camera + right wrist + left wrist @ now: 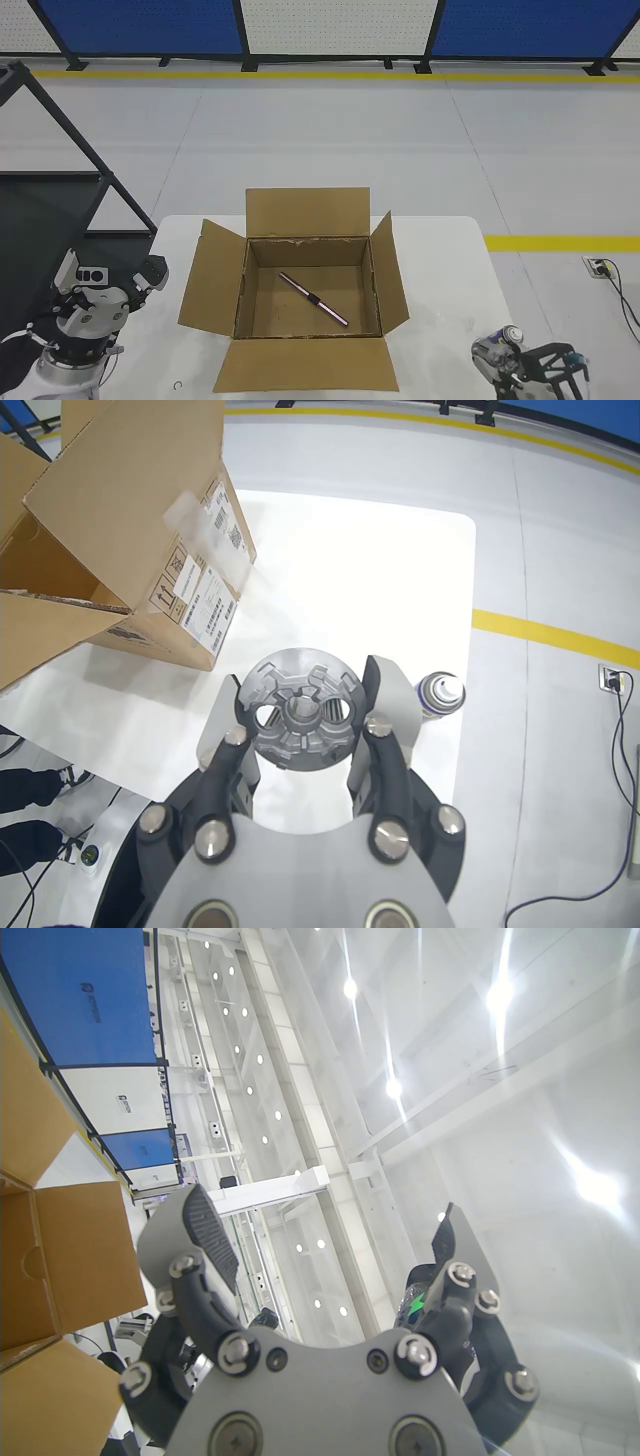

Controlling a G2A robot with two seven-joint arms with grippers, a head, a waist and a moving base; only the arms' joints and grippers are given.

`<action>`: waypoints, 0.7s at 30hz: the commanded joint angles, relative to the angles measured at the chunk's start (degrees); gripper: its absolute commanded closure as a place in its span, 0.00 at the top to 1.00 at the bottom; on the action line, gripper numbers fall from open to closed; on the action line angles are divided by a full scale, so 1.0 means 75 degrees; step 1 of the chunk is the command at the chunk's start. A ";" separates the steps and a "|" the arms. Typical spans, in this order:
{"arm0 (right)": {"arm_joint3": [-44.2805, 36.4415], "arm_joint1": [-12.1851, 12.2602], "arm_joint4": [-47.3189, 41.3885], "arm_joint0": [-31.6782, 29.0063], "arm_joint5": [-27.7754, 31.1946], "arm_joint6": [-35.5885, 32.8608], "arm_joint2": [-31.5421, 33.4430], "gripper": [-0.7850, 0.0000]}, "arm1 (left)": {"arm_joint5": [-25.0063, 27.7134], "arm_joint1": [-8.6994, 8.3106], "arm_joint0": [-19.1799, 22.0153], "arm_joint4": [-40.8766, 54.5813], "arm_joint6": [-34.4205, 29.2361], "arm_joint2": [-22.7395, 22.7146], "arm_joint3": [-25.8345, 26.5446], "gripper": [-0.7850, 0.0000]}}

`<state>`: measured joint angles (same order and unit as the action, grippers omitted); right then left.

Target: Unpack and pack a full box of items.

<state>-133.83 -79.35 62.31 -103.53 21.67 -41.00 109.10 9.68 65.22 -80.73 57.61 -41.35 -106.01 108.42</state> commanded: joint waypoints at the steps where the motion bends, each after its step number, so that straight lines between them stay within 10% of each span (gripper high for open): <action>1: 0.0173 0.0033 0.0632 0.0413 -0.0310 -0.0541 -0.0488 0.00 | 0.0000 0.0000 0.0000 0.0000 0.0000 0.0000 0.0000 1.00; 21: 0.2979 0.0117 0.3096 0.3112 -0.1882 -0.2544 -0.2482 0.00 | 0.0000 0.0000 0.0000 0.0000 0.0000 0.0000 0.0000 1.00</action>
<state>-112.17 -78.48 85.35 -80.68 8.04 -59.96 90.66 9.68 65.22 -80.73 57.61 -41.35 -106.01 108.42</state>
